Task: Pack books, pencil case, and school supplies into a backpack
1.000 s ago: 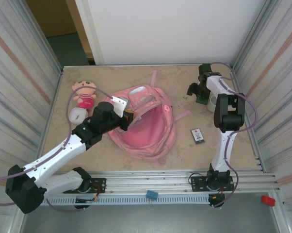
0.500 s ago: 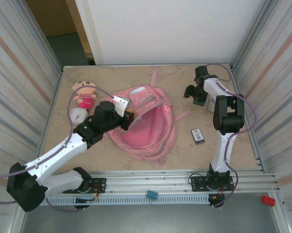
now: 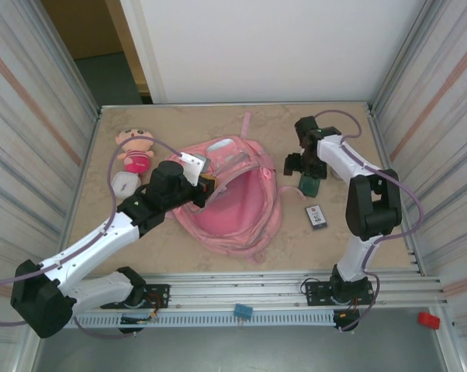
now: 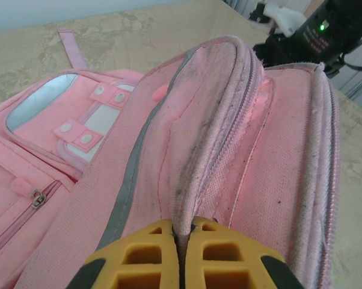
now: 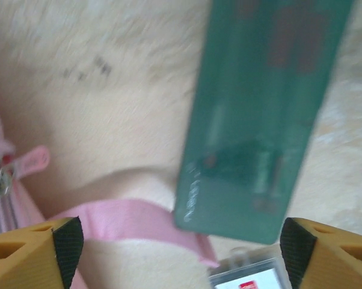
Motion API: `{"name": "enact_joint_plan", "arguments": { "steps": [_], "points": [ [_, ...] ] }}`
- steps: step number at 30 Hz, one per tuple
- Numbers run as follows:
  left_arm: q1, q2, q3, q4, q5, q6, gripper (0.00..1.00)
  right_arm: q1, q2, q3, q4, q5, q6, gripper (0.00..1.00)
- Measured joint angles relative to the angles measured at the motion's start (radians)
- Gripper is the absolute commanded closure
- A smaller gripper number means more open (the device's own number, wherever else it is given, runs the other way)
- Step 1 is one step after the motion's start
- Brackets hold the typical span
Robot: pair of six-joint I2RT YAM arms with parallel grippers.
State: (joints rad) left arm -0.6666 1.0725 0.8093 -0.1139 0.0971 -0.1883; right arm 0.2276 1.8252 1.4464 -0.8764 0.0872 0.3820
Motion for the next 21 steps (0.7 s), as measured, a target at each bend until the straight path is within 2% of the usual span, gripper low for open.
{"name": "enact_joint_plan", "arguments": {
  "steps": [7,16,19,21],
  "points": [
    [0.000,0.000,0.000,0.000,0.000,0.000,1.00,-0.087,0.122,0.089,0.001,0.029,0.000,0.08],
    [0.000,0.000,0.000,0.000,0.000,0.000,1.00,-0.092,0.237,0.086,0.017,0.021,-0.001,0.09],
    [0.000,0.001,0.000,0.000,0.000,0.000,1.00,-0.101,0.237,0.072,0.039,0.004,-0.002,0.15],
    [0.000,0.002,0.000,0.000,0.000,0.000,1.00,-0.106,0.238,0.060,0.054,-0.010,-0.004,0.23]
  ]
}}
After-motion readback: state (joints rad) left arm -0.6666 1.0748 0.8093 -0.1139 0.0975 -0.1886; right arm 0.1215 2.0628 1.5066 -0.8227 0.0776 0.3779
